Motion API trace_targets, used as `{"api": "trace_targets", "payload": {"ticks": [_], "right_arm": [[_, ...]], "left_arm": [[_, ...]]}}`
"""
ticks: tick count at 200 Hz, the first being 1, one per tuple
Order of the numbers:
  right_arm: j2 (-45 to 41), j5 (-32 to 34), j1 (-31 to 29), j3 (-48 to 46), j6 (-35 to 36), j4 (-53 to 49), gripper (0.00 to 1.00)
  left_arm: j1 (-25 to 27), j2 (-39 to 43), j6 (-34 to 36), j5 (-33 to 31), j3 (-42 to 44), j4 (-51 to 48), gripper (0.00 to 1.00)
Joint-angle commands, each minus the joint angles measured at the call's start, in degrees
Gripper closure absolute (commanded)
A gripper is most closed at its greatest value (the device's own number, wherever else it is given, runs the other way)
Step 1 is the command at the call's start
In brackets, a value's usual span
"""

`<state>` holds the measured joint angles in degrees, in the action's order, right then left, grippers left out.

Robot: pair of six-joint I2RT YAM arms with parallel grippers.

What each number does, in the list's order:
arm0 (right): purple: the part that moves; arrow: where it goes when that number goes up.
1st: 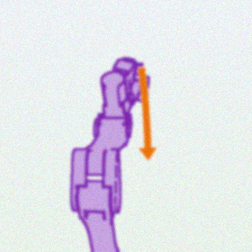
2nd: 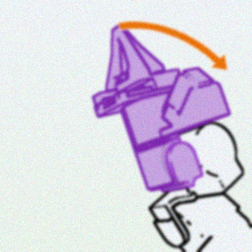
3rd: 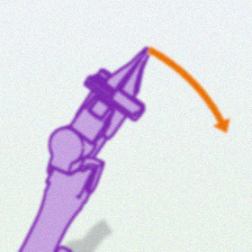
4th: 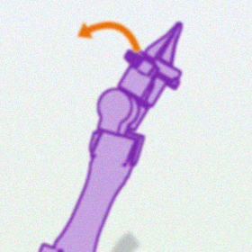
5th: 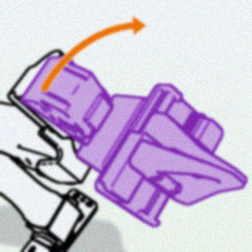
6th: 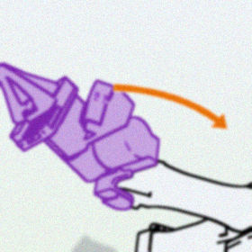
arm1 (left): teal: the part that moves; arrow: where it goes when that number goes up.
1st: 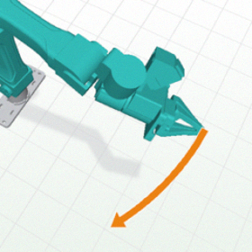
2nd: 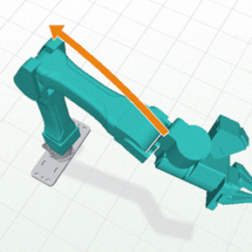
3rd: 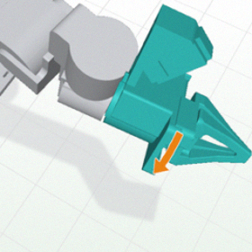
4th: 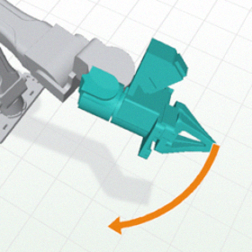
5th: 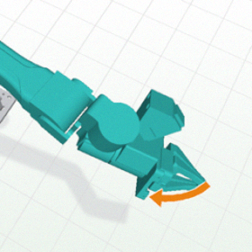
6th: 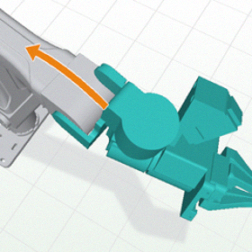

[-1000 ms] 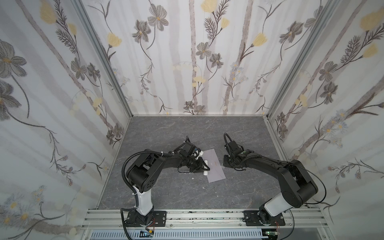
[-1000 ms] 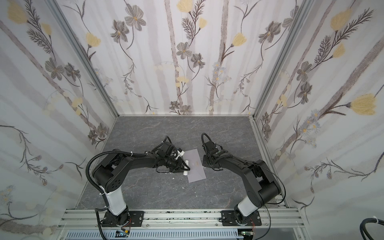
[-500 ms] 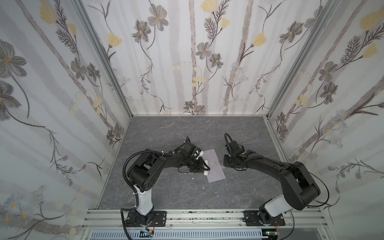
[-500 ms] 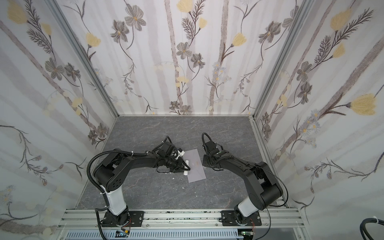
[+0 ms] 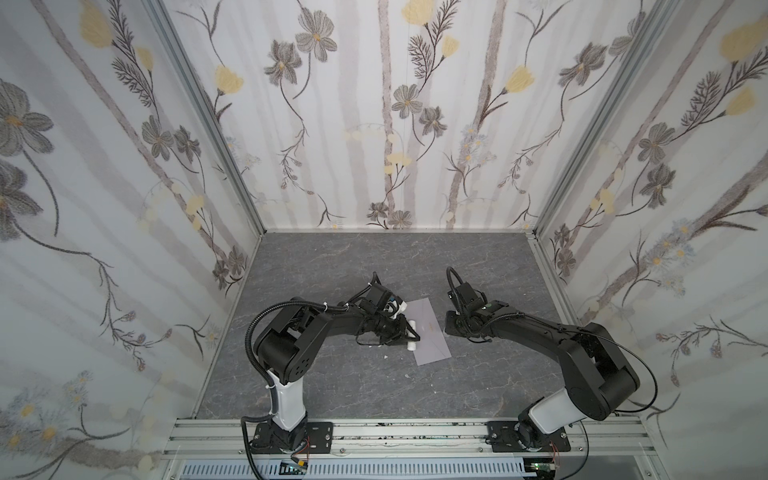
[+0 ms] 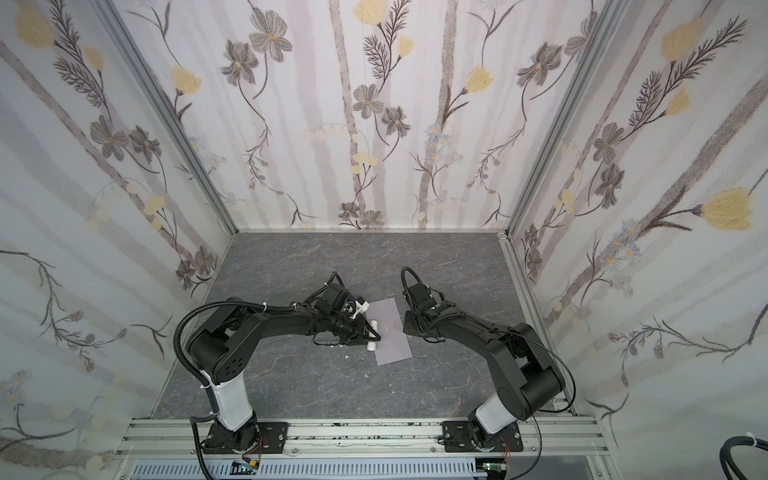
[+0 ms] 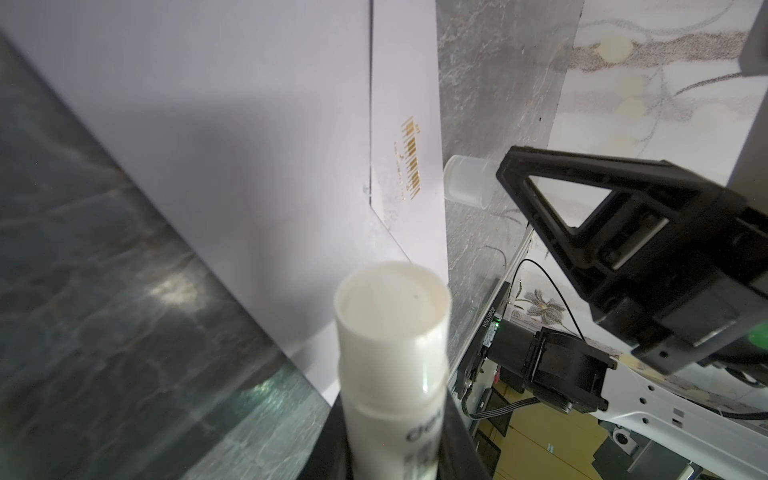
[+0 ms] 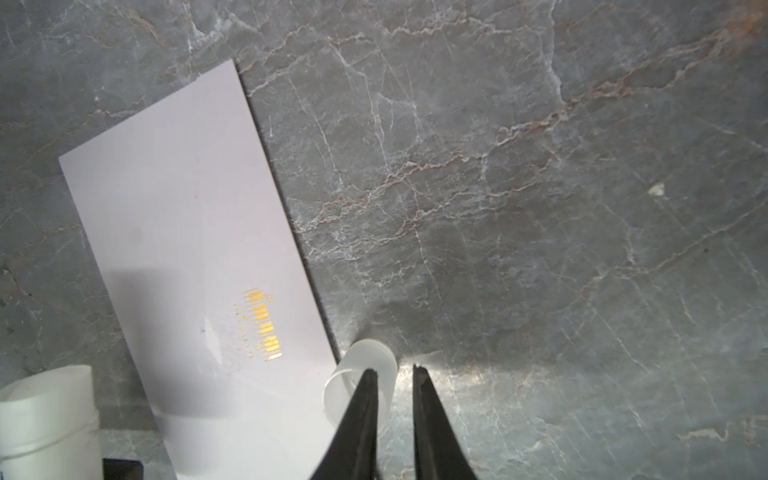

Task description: Place the letter into the envelope and seal it

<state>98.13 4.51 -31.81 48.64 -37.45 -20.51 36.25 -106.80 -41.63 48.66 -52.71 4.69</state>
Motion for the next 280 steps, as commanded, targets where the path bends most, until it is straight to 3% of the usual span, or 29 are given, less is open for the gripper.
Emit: {"api": "trace_targets", "payload": {"ticks": [1, 120, 164, 202, 222, 280], "right_arm": [[0.63, 0.06, -0.12, 0.14, -0.6, 1.3, 0.81], [-0.15, -1.48, -0.03, -4.11, -2.5, 3.46, 0.83], [-4.69, -2.22, -0.03, -6.94, -3.46, 1.59, 0.82], [-9.27, 1.5, 0.06, -2.05, 2.86, -3.12, 0.72], [-7.15, 4.21, 0.12, 3.61, 7.76, -4.88, 0.6], [6.46, 4.04, 0.33, 13.32, 12.84, -7.52, 0.57]], "left_arm": [[0.01, -0.4, 0.14, 0.16, -0.5, 1.2, 1.0], [0.01, -0.69, 0.05, 0.56, -0.82, 1.22, 1.0], [0.53, -0.44, 0.09, 0.54, -1.06, 1.2, 1.0], [1.29, 0.21, 0.32, -0.56, 0.19, 1.2, 1.0], [1.54, 0.96, 0.32, -1.39, 0.99, 1.18, 1.0], [1.1, 4.74, -0.3, -3.29, 3.6, 1.11, 1.0]]}}
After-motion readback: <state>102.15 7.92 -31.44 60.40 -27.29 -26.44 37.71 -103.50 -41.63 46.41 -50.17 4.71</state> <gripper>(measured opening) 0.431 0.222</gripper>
